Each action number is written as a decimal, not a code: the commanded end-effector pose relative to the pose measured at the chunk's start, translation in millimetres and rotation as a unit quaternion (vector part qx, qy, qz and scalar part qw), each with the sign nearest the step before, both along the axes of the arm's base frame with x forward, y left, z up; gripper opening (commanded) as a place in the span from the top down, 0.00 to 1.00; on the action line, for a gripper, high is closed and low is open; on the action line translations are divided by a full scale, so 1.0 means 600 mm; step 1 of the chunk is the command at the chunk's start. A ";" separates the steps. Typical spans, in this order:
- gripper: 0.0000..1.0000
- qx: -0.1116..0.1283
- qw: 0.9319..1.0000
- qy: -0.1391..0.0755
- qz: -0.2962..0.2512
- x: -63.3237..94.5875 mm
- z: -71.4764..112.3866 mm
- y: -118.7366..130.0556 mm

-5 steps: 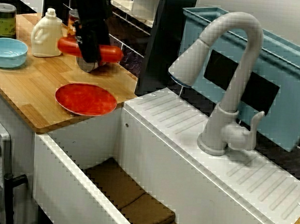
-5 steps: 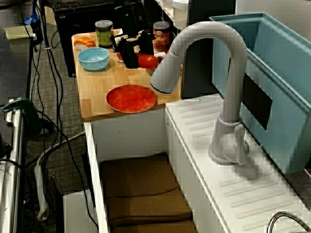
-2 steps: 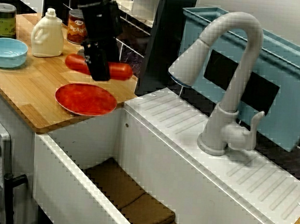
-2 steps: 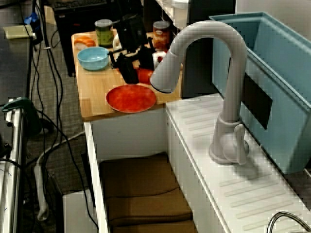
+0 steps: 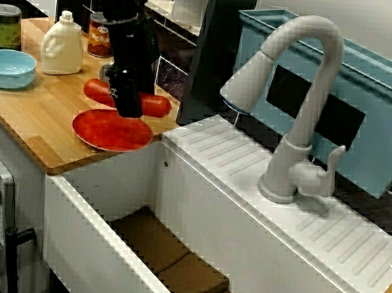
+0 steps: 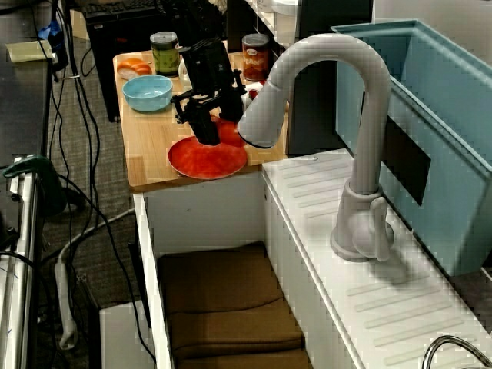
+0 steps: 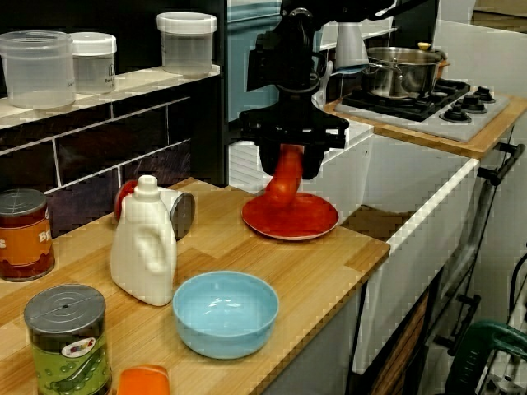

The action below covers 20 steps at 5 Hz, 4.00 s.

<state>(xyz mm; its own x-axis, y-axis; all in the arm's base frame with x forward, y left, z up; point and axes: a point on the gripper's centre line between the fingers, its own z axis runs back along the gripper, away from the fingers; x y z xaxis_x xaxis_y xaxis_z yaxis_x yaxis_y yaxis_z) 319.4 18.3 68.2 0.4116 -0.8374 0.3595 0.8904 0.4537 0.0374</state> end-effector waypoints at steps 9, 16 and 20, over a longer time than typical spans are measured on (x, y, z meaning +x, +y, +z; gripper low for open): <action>0.00 -0.092 0.971 -0.033 0.216 -0.001 0.044 0.097; 0.00 -0.230 0.770 -0.133 0.580 -0.016 0.011 0.168; 0.00 -0.213 0.773 -0.176 0.571 -0.005 -0.005 0.155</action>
